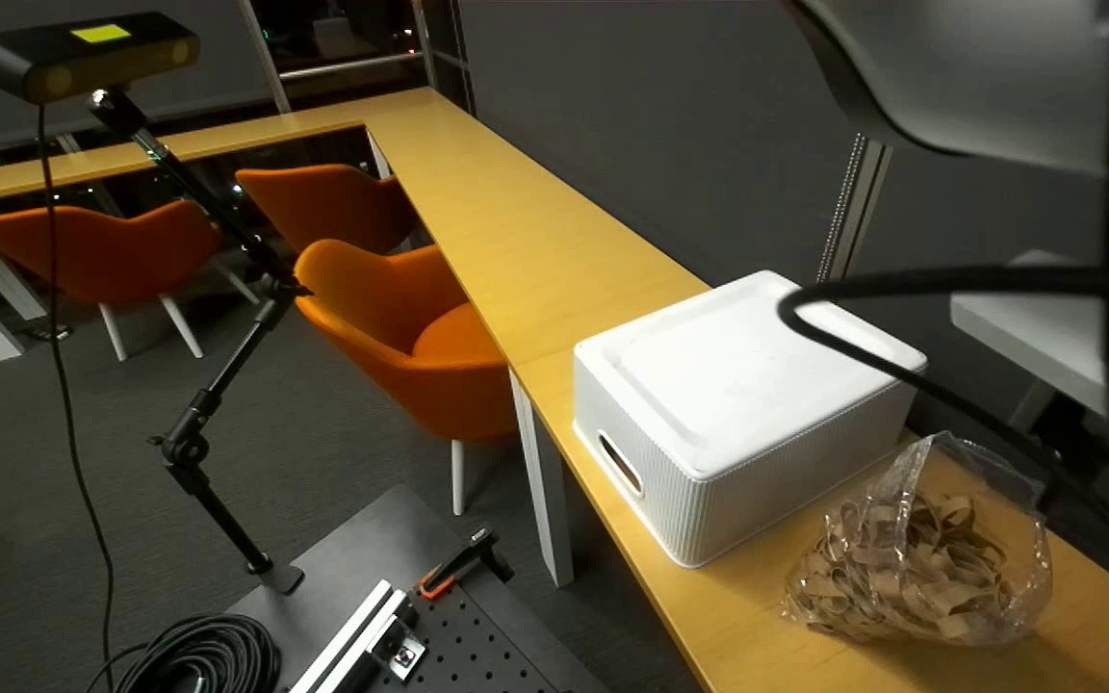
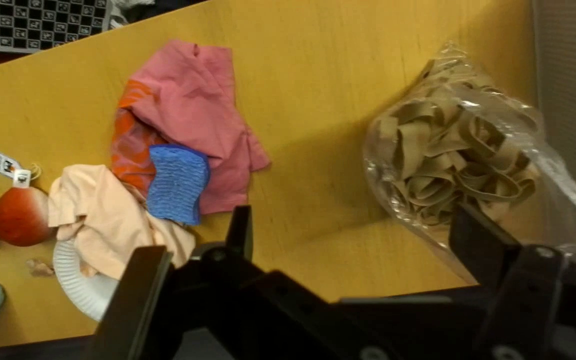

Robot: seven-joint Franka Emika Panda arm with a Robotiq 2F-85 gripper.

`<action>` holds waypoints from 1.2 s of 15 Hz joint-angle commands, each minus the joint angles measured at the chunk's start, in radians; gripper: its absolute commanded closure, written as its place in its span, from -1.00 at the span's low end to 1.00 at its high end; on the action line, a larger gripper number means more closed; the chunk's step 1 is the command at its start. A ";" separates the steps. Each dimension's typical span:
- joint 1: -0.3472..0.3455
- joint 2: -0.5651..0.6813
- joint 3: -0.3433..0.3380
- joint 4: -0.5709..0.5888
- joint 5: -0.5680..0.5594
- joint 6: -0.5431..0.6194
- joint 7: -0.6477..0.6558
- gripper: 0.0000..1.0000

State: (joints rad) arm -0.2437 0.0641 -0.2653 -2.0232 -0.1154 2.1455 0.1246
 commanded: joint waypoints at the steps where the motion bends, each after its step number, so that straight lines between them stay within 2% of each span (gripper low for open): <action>1: -0.014 0.006 -0.004 0.000 0.001 -0.001 -0.011 -1.00; 6: -0.004 0.008 0.006 0.001 0.001 -0.001 -0.005 -1.00; 11: 0.011 0.050 0.019 0.049 -0.033 0.052 -0.002 -1.00; 18: -0.008 0.152 -0.017 0.131 -0.077 0.067 0.040 -1.00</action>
State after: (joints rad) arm -0.2406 0.1587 -0.2664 -1.9370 -0.1587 2.2010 0.1340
